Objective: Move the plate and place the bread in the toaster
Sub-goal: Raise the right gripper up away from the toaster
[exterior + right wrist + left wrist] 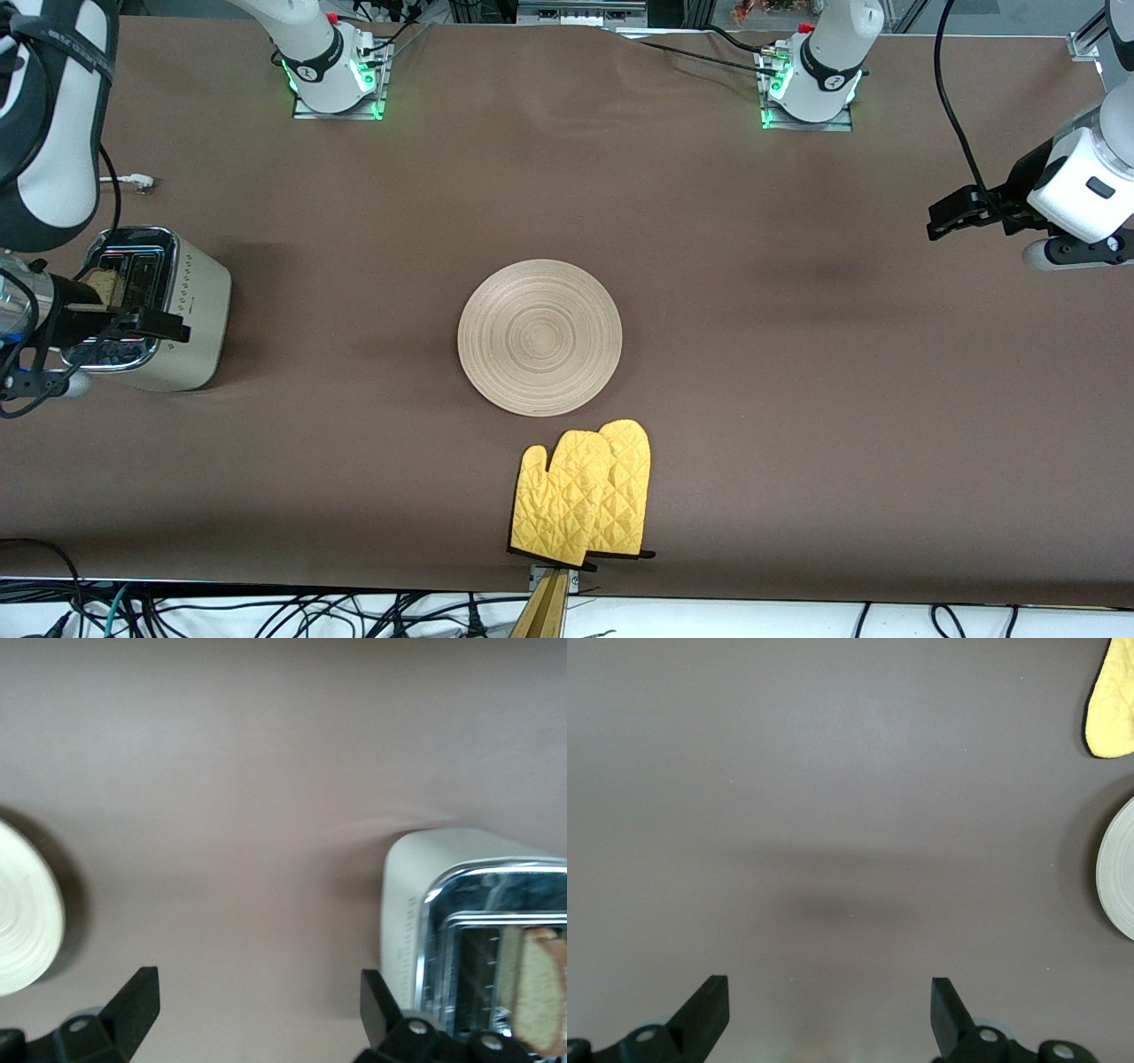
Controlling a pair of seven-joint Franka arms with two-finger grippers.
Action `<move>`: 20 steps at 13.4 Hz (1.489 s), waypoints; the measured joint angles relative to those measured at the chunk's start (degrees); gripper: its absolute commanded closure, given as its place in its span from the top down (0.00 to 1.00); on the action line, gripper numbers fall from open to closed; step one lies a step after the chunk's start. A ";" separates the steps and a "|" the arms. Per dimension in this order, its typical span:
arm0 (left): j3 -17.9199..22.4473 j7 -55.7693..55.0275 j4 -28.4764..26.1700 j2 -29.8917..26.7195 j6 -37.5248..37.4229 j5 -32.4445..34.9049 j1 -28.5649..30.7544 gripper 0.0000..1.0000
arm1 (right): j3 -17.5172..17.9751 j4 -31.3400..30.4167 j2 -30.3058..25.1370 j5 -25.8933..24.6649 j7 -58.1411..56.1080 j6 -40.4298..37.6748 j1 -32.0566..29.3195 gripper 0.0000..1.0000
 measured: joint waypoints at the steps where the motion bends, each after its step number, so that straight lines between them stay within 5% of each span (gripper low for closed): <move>1: 0.00 0.00 0.00 0.02 0.00 0.00 0.00 1.00 | 4.55 -1.35 -1.64 -3.06 0.45 0.41 -2.43 1.00; 5: -0.04 0.00 0.00 0.46 0.00 -0.01 0.00 1.00 | 12.85 -8.68 -6.90 -7.34 1.13 6.49 -8.49 1.00; 10: -0.16 0.00 0.00 0.58 0.00 -0.09 -0.21 1.00 | 14.09 -18.87 -17.12 -8.30 0.93 10.42 -11.74 1.00; 13: -0.18 0.00 0.00 0.60 0.00 -0.09 -0.24 1.00 | 18.97 -22.84 -22.84 -11.75 0.92 11.01 -14.24 1.00; 20: -0.23 0.00 0.00 0.60 0.00 -0.09 -0.28 1.00 | 21.33 -23.91 -24.13 -14.09 0.95 11.11 -14.91 1.00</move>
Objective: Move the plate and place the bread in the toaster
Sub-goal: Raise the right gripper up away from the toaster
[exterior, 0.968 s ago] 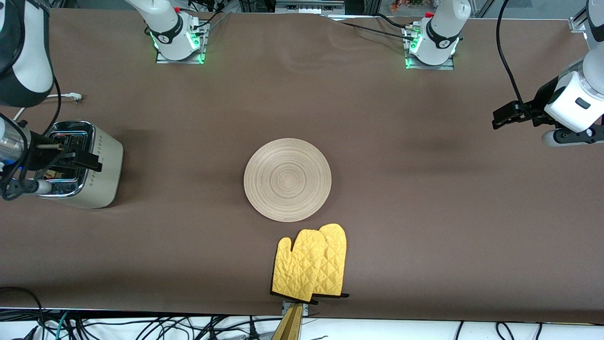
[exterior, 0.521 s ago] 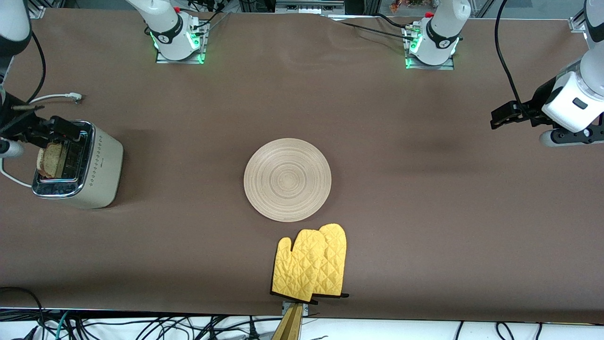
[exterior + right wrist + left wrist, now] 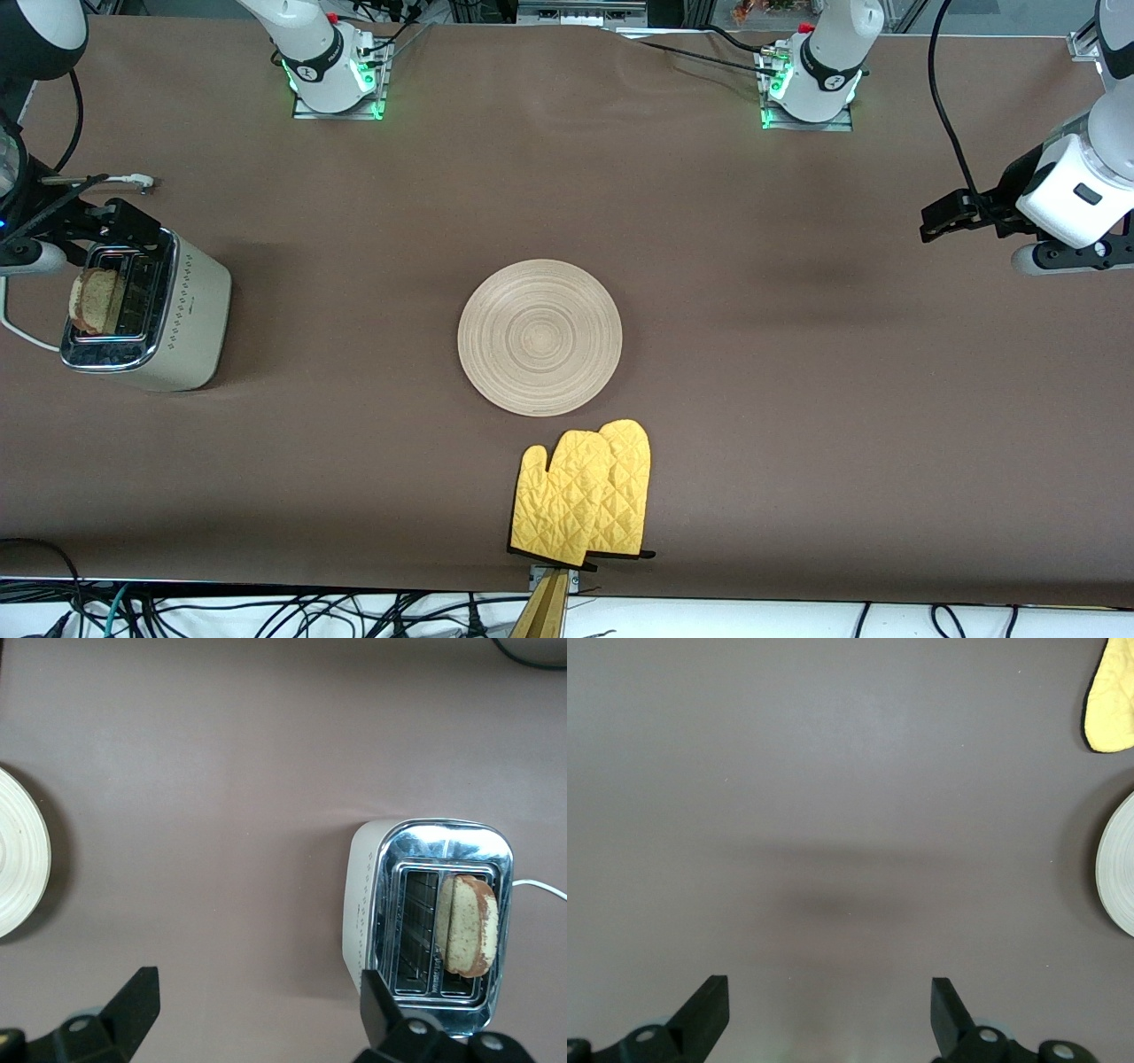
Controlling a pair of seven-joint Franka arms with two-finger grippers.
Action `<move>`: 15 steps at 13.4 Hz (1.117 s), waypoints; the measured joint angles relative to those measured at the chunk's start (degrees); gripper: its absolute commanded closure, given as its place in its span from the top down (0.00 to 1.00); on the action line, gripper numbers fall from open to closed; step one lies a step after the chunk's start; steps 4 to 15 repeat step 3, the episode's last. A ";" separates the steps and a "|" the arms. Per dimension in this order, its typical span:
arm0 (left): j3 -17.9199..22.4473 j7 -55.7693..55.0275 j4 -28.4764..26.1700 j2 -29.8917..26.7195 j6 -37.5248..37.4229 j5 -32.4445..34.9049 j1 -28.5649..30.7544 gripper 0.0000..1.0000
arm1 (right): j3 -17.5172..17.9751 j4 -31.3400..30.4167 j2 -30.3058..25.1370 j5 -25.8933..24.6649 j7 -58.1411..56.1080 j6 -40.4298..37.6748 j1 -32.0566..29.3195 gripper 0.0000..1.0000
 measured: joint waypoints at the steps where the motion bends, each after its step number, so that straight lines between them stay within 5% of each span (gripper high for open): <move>1: 0.00 0.00 0.00 0.00 0.00 0.00 0.00 1.00 | 0.00 0.03 0.12 0.00 0.00 0.00 -0.02 1.00; 15: 0.00 0.00 0.00 0.00 0.00 0.00 0.03 1.00 | 0.00 0.12 0.46 -0.02 0.00 0.00 -0.05 1.00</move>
